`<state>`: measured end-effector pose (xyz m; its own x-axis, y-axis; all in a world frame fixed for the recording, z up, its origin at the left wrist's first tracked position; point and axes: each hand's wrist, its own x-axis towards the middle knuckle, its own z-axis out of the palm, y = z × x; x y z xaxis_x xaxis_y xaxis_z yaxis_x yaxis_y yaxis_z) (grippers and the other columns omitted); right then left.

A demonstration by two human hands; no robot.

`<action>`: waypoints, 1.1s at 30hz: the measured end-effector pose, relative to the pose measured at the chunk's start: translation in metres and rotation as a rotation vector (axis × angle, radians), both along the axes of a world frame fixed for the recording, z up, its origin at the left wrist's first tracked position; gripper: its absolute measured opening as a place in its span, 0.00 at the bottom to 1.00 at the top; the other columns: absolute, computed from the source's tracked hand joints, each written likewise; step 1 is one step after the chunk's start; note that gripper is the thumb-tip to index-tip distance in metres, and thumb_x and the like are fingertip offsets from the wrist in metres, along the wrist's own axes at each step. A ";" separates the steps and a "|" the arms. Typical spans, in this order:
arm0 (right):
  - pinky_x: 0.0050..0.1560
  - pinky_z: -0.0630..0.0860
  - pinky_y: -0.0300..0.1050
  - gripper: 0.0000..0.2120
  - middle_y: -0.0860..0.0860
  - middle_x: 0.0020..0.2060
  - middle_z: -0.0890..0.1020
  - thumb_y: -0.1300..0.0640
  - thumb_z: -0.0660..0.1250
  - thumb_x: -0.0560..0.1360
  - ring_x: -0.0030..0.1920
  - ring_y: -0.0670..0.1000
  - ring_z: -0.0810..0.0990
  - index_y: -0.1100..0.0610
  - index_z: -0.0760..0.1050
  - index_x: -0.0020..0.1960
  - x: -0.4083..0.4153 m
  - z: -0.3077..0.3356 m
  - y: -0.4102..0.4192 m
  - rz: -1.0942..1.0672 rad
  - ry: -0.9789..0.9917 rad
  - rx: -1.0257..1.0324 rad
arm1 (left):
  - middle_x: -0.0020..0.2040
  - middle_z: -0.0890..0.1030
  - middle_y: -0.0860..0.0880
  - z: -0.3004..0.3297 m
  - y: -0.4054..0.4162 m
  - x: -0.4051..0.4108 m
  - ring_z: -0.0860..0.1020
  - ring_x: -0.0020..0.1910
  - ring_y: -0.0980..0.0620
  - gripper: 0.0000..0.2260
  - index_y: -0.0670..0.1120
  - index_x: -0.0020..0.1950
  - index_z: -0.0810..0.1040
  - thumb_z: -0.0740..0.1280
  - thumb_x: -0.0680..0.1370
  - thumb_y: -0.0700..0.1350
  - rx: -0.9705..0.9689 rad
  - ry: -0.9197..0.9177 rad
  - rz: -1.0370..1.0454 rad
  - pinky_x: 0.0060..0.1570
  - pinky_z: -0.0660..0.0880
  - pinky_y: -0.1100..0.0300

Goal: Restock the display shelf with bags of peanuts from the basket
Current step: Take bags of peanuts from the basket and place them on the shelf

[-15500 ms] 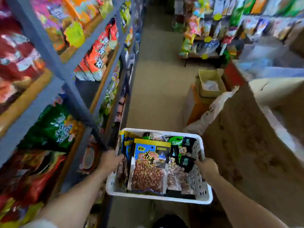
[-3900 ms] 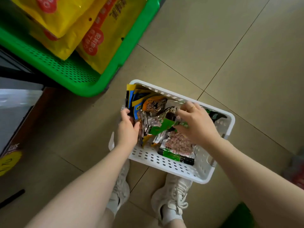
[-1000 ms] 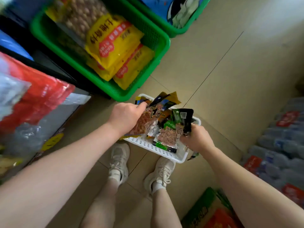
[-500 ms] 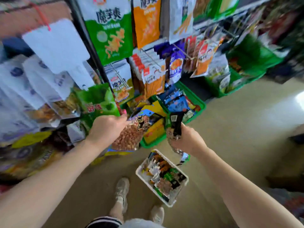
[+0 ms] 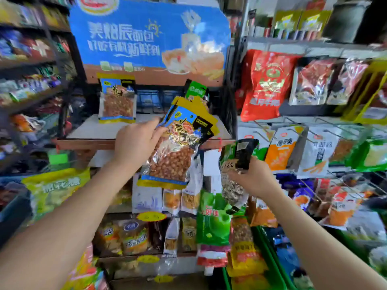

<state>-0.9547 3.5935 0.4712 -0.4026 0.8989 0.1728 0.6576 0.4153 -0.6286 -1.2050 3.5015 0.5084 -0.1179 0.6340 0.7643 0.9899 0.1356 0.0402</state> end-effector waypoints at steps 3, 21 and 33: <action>0.34 0.70 0.45 0.12 0.53 0.34 0.77 0.50 0.69 0.70 0.40 0.58 0.78 0.58 0.71 0.42 -0.050 0.032 0.012 0.010 0.011 0.071 | 0.23 0.73 0.38 0.032 -0.003 -0.058 0.75 0.23 0.38 0.12 0.36 0.42 0.75 0.68 0.75 0.45 0.097 -0.034 0.060 0.25 0.60 0.60; 0.57 0.75 0.53 0.19 0.60 0.64 0.67 0.59 0.56 0.77 0.63 0.61 0.68 0.61 0.63 0.66 -0.302 0.011 0.154 -0.464 -0.668 0.284 | 0.41 0.79 0.29 0.039 0.113 -0.318 0.77 0.43 0.30 0.16 0.34 0.52 0.72 0.62 0.79 0.48 0.233 -0.440 0.194 0.34 0.64 0.48; 0.53 0.73 0.54 0.27 0.58 0.65 0.70 0.39 0.54 0.76 0.65 0.60 0.68 0.60 0.68 0.63 -0.306 0.008 0.135 -0.312 -0.673 0.414 | 0.47 0.77 0.31 0.004 0.148 -0.332 0.75 0.46 0.33 0.13 0.33 0.53 0.70 0.57 0.81 0.44 0.236 -0.715 0.085 0.37 0.59 0.56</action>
<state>-1.2605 3.7281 0.4791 -0.2821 0.9027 0.3249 0.9594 0.2635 0.1007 -1.5367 3.6497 0.5122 -0.6773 0.4295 0.5973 0.6980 0.1186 0.7062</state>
